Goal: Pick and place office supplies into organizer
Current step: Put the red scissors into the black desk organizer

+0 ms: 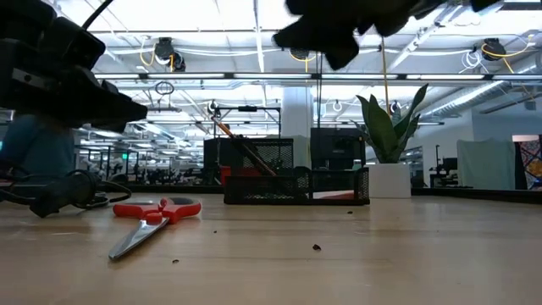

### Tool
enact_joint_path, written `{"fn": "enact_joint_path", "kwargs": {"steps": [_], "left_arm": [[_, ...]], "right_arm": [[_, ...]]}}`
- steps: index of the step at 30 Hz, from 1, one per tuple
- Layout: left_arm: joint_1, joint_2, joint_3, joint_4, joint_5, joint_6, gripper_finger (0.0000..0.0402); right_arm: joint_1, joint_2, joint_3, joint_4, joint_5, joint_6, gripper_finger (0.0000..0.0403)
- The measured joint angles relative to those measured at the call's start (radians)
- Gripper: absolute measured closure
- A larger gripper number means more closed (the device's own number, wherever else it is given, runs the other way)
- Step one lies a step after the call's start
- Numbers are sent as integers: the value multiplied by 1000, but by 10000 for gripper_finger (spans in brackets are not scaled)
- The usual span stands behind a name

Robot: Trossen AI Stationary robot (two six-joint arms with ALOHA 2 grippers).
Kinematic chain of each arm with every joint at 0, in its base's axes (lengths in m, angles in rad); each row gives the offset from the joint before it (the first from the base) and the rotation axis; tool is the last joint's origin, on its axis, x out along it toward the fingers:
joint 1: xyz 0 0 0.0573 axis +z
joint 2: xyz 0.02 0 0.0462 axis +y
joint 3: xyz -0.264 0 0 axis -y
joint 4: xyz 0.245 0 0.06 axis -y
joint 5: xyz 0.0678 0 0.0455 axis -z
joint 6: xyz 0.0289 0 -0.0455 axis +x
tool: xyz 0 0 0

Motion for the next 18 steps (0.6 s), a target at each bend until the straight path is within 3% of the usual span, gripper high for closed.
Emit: {"fn": "enact_joint_path", "kwargs": {"steps": [5, 11, 13, 18], "left_arm": [[0, 0, 6, -42, 10, -177, 363], [10, 1, 98, -474, -16, -368, 396], [15, 1, 140, -545, -19, -365, 391], [11, 0, 212, -545, -18, -280, 386]], "right_arm": [[-20, 133, 122, -22, -4, 151, 233], [-29, 238, 182, 2, -9, 167, 239], [-33, 266, 196, 2, -9, 185, 239], [-40, 366, 276, 5, -33, 189, 239]]}}
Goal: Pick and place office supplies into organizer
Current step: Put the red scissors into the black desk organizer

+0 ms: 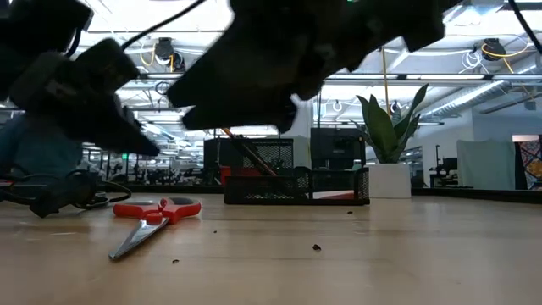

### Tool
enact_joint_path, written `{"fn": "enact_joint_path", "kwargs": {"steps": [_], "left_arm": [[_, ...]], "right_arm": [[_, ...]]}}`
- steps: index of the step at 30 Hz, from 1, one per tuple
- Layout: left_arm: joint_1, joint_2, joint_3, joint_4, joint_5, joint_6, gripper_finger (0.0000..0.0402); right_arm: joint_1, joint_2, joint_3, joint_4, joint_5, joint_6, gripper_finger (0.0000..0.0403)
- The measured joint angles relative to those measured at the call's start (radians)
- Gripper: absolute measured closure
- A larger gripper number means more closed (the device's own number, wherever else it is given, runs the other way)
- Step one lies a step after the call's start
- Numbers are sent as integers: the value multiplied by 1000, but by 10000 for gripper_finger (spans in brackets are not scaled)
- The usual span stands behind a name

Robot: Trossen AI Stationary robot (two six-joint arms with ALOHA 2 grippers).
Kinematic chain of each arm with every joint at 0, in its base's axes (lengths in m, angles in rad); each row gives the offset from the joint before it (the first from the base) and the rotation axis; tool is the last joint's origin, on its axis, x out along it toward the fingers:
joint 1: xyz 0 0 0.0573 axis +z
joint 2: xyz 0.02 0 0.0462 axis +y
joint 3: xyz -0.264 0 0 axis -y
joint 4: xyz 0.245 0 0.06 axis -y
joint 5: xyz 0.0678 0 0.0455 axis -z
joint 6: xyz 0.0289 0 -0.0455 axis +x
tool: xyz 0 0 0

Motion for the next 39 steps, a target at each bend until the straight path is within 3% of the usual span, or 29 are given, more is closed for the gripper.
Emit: {"fn": "enact_joint_path", "kwargs": {"steps": [11, 15, 22, 29, 39], "left_arm": [[0, 0, 31, -8, 25, 44, 386], [1, 0, 30, -18, 22, 44, 397], [1, 0, 30, -13, 16, 43, 378], [1, 0, 30, -12, 17, 39, 396], [8, 0, 30, -9, -4, 76, 384]], "right_arm": [[-14, 177, 183, -1, -207, -116, 243], [-32, 191, 182, -12, -208, -111, 263], [-69, 192, 181, -50, -211, -113, 300], [-76, 192, 180, -51, -238, -94, 326], [-76, 270, 181, 42, -290, -36, 360]]}}
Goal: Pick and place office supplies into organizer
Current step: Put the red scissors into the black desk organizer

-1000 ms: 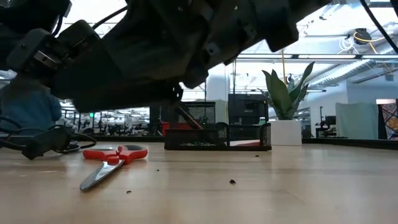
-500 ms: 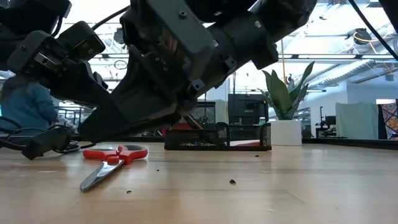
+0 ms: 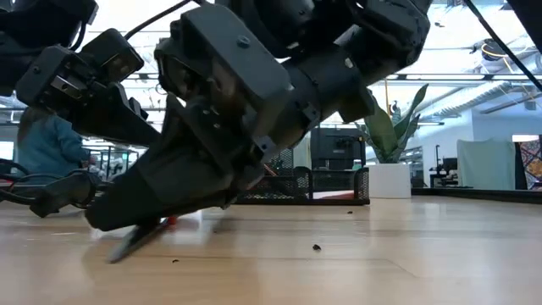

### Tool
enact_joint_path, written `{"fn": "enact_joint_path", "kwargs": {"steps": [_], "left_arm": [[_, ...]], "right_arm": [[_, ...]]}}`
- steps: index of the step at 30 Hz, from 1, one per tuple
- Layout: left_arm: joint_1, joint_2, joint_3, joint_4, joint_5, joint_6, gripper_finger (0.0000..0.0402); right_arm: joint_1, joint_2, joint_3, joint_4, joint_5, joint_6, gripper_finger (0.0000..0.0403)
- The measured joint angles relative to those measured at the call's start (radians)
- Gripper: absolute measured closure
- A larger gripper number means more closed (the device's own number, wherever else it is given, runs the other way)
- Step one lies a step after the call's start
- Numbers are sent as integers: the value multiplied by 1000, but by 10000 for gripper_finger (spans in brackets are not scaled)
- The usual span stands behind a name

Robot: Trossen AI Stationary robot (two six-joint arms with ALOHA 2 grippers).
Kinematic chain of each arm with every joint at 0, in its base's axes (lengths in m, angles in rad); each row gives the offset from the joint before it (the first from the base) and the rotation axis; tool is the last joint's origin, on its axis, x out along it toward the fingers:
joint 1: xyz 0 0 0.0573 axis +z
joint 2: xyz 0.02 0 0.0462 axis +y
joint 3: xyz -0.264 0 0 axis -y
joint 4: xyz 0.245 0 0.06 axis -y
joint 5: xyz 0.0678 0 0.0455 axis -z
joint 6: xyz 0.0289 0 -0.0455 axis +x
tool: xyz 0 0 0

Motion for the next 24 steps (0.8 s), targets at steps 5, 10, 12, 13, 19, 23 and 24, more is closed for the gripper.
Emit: {"fn": "enact_joint_path", "kwargs": {"steps": [5, 10, 12, 13, 19, 23, 24], "left_arm": [[16, 0, 0, -2, 1, -16, 396], [16, 0, 0, -5, 4, -19, 377], [16, 0, 0, -10, 5, -23, 375], [16, 0, 0, -14, 5, -26, 377], [16, 0, 0, -41, 5, -39, 397], [16, 0, 0, -47, 6, -46, 384], [16, 0, 0, -47, 8, -46, 379]], "right_arm": [[-6, -4, 5, -115, 1, 40, 373], [-7, -9, 4, -209, -2, 80, 376], [-6, -8, 4, -256, -3, 89, 375], [-6, -8, 4, -285, -6, 94, 375], [-2, -10, 5, -439, -27, 170, 379], [11, -31, 5, -511, -11, 174, 390], [15, -43, 4, -532, 9, 174, 393]]}}
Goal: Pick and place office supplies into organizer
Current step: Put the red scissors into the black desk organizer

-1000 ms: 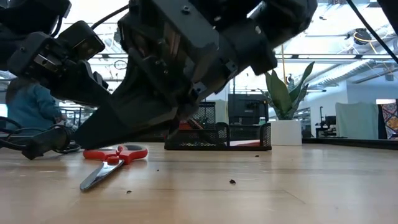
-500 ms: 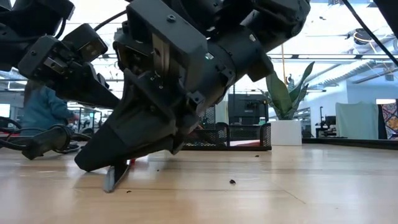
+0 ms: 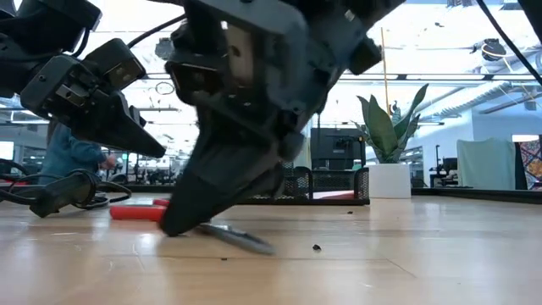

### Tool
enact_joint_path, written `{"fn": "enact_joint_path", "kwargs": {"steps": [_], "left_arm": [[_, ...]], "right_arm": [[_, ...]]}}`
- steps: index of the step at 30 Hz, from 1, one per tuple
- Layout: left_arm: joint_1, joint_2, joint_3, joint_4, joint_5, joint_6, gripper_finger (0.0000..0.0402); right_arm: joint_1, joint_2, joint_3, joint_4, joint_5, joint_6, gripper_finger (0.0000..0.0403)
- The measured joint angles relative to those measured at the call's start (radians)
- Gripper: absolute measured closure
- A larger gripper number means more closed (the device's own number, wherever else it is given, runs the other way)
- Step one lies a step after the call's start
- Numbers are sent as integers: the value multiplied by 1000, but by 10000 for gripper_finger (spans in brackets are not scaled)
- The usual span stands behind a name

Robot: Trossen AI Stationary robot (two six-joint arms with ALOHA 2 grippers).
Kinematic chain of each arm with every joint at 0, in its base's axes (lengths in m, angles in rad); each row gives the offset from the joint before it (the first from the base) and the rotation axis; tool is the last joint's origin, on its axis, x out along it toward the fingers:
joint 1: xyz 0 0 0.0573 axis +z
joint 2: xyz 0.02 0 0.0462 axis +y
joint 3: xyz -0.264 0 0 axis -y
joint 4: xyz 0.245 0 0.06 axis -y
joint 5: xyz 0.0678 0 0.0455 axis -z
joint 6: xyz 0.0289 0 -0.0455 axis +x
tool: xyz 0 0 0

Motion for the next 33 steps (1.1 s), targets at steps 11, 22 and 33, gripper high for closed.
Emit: {"fn": "enact_joint_path", "kwargs": {"steps": [11, 22, 33], "left_arm": [[0, 0, 0, 1, 1, -3, 387], [0, 0, 0, 11, 25, -15, 372], [0, 0, 0, 24, 24, 4, 397]], "right_arm": [[49, -179, -10, -352, 387, 36, 402], [67, -199, -10, -112, 330, -288, 365], [48, -154, -39, -78, 203, -213, 347]]}}
